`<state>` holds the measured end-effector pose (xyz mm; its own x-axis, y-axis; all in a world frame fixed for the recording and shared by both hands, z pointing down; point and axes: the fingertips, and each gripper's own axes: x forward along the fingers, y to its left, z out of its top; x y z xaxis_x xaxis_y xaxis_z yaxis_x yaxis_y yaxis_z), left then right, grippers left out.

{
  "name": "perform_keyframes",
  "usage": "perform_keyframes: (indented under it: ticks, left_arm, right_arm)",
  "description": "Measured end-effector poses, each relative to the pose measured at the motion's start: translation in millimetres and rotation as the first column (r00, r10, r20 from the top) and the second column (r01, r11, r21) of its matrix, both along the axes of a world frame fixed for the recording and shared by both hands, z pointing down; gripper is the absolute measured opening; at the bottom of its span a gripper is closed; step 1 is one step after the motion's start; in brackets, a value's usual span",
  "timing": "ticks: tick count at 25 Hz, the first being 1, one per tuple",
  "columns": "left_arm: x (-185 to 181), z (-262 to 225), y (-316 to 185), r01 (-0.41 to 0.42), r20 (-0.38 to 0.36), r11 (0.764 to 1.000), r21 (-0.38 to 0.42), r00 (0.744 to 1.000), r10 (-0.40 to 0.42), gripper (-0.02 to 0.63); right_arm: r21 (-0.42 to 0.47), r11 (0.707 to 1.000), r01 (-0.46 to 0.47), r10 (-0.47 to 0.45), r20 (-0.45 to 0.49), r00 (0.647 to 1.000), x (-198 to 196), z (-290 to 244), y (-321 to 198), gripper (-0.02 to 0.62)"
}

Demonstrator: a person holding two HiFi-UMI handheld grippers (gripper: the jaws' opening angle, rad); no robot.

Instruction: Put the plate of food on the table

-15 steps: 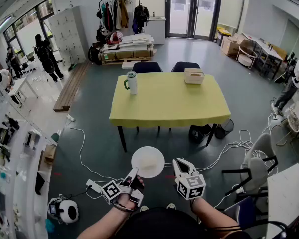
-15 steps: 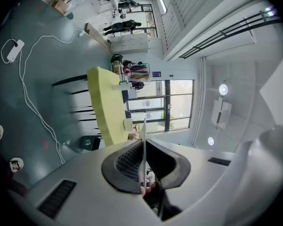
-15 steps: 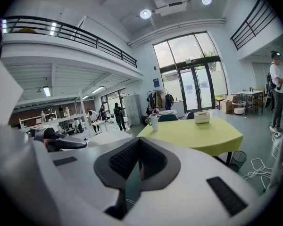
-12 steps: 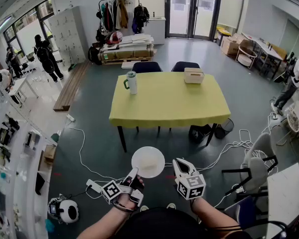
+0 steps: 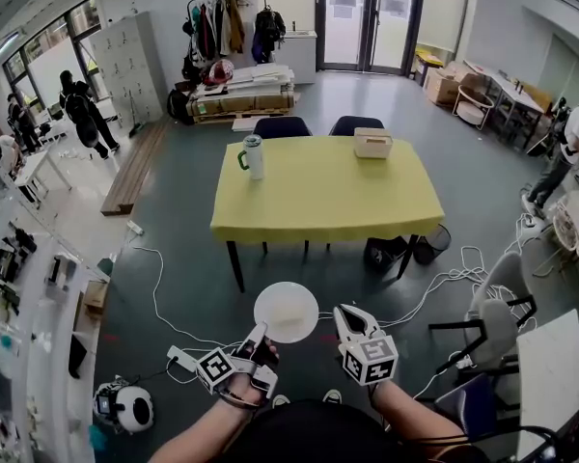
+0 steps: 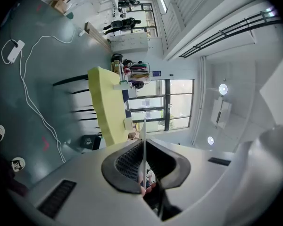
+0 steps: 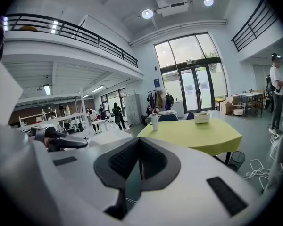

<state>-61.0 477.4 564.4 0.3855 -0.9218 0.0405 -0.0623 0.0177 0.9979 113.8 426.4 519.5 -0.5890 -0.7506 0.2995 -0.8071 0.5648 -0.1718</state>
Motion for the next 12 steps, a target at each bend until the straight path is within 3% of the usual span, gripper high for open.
perform_keyframes:
  ticks: [8, 12]
  left_arm:
    - [-7, -4, 4, -0.002, -0.021, 1.000, 0.020, 1.000, 0.002, 0.026]
    - [-19, 6, 11, -0.006, 0.020, 1.000, 0.005, 1.000, 0.006, 0.026]
  right_arm:
    - [-0.022, 0.999, -0.026, 0.026, 0.003, 1.000, -1, 5, 8, 0.012]
    - [-0.020, 0.999, -0.035, 0.035, 0.003, 0.999, -7, 5, 15, 0.012]
